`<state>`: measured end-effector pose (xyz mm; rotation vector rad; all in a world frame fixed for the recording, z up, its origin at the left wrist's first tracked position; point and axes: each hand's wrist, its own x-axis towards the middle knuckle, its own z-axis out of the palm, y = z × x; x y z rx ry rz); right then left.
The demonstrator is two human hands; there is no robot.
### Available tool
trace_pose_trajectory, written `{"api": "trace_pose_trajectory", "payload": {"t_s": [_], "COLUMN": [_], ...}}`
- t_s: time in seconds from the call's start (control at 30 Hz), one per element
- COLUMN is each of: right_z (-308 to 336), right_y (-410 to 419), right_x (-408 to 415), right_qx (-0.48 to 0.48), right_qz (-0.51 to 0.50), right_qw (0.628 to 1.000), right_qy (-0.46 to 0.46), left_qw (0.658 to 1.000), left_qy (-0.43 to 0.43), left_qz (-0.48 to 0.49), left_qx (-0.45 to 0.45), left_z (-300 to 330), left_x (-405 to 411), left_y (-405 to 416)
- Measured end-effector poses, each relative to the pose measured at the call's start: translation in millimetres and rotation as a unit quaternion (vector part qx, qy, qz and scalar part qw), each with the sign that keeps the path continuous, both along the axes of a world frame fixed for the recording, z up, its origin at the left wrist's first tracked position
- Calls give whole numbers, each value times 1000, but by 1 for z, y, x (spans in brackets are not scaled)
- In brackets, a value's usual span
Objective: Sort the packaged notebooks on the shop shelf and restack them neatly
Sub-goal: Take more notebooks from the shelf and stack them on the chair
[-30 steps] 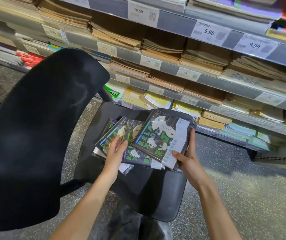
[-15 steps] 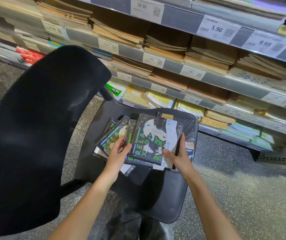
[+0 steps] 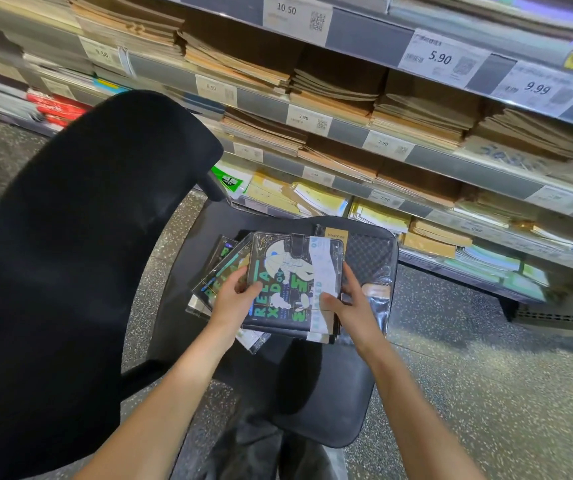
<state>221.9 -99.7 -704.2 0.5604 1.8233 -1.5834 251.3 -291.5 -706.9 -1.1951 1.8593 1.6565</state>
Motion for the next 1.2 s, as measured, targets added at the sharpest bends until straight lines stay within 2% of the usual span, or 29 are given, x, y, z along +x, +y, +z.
{"api": "trace_pose_trajectory", "payload": {"t_s": [0.13, 0.33, 0.43, 0.5, 0.57, 0.7, 0.8, 0.87, 1.0, 1.07, 1.2], "right_z": [1, -4, -5, -7, -7, -5, -9, -11, -16, -20, -22], "right_y": [-8, -40, -53, -54, -50, -47, -51, -58, -76, -79, -78], "right_x": [11, 37, 37, 34, 23, -19, -58, -77, -88, -90, -92], "right_qx": [-20, -108, -80, -10, 82, 151, 208, 206, 162, 179, 184], "right_qz": [-30, -52, -17, 14, 56, 96, 220, 314, 438, 466, 464], "right_qw": [999, 992, 996, 1000, 994, 974, 935, 911, 879, 862, 865], "right_qy": [-19, -43, -22, 6, 49, 138, 184, 173, 97, 81, 52], "left_qw": [1000, 990, 987, 988, 990, 997, 992, 986, 977, 973, 973], "left_qy": [-2, -23, -46, -47, -44, -15, -14, -30, -32, -19, -19], "left_qz": [-4, -129, -143, -132, -108, -15, 84, 138, 210, 229, 230], "left_qx": [12, -55, -56, -60, -74, -80, -97, -88, -4, 22, 7], "left_z": [2, 0, -11, -16, -18, -8, -4, -5, -12, -13, -17], "left_x": [-9, -29, -23, -21, -17, 5, 29, 43, 52, 47, 40], "left_y": [-9, -59, -76, -80, -79, -58, -36, -20, 5, 9, 10]}}
